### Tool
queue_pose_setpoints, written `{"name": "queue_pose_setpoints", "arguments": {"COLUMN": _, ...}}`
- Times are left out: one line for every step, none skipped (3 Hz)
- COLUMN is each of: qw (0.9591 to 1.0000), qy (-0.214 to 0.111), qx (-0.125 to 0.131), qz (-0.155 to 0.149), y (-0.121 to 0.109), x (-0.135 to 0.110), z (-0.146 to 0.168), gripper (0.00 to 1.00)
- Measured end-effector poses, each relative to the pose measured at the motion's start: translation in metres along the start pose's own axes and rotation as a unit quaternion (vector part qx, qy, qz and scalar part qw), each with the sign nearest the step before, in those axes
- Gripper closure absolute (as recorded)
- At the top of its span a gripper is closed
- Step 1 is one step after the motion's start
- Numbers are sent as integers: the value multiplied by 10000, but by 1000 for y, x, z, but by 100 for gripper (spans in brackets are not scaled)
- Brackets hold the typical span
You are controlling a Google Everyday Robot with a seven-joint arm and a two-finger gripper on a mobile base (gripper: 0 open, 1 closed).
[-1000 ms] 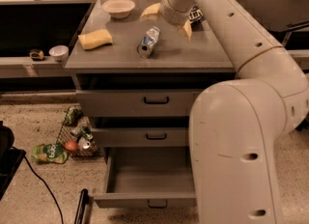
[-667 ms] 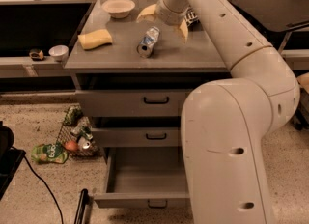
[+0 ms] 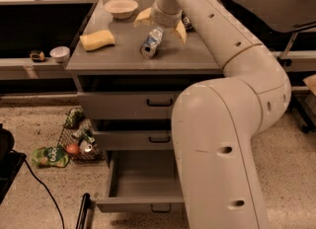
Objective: Place redbull can into bottom drawer
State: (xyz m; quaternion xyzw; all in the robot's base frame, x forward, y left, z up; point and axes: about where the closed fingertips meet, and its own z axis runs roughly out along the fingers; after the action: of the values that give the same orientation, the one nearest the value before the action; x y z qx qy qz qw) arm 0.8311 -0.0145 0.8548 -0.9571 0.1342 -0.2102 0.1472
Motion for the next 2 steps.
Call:
{"name": "queue_pose_setpoints", "arguments": {"qw": 9999, "qy": -42, "qx": -135, "qz": -53, "y": -4, "x": -4, "z": 10, "gripper": 0}}
{"name": "queue_pose_setpoints", "arguments": {"qw": 9996, "qy": -55, "qx": -260, "qz": -86, "y": -6, "x": -6, "z": 16, "gripper": 0}}
